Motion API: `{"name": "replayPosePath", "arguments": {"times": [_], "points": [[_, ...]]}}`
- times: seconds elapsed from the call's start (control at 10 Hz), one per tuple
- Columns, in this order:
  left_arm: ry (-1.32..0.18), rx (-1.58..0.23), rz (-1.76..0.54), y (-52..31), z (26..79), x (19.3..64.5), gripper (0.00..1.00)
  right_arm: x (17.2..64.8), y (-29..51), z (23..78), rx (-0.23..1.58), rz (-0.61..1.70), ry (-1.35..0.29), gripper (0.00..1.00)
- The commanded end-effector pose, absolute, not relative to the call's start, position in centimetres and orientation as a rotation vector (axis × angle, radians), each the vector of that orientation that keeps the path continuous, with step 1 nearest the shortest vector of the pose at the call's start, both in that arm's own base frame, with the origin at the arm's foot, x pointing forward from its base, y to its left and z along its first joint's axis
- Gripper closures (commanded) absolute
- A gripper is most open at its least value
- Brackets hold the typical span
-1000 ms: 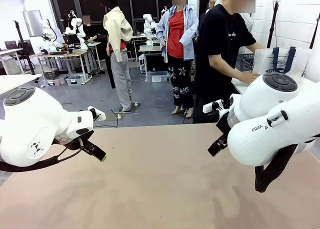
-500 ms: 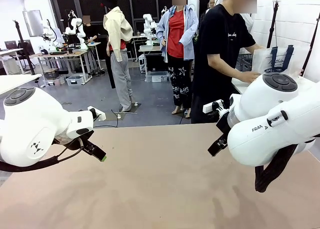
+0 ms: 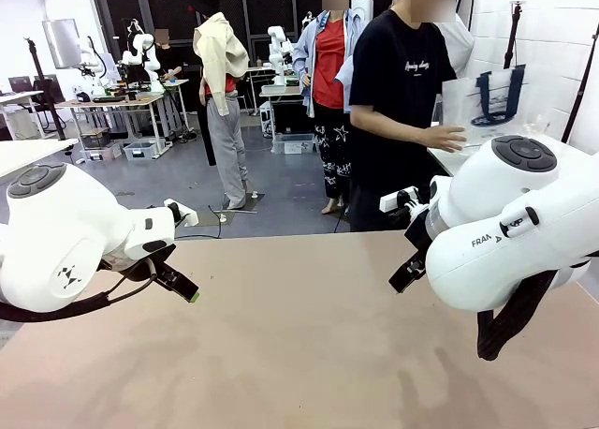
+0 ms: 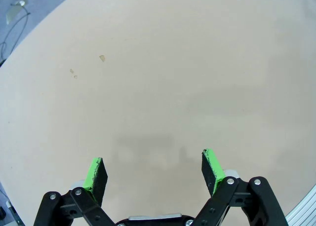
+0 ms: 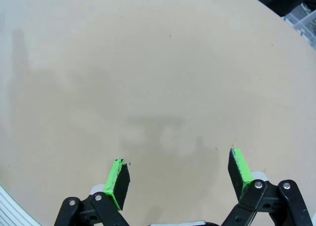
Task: Transfer purchased items from the store into the shopping bag.
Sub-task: Open the Reusable shopping bag in the center of the table.
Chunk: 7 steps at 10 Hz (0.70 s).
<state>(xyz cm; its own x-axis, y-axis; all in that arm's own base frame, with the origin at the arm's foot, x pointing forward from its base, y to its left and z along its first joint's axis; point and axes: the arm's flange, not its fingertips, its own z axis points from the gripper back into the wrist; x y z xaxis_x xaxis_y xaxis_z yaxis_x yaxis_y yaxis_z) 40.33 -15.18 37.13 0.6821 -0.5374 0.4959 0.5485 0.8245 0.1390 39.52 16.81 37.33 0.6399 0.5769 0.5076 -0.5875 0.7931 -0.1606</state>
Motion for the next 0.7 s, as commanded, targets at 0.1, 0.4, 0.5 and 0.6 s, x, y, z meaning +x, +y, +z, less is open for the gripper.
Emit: {"name": "replayPosePath", "arguments": {"times": [0.1,0.4,0.5,0.6], "points": [[-0.549,-0.021,-0.607,-15.1,37.13,40.36,0.0,39.53,16.79,37.33,0.02,0.664,-0.572,0.0],[-0.549,-0.021,-0.607,-15.1,37.13,40.36,0.0,39.53,16.79,37.33,0.02,0.664,-0.572,0.0],[-0.549,-0.021,-0.607,-15.1,37.13,40.36,0.0,39.53,16.79,37.33,0.02,0.664,-0.572,0.0],[-0.549,-0.021,-0.607,-15.1,37.13,40.36,0.0,39.53,16.79,37.33,0.02,0.664,-0.572,0.0]]}}
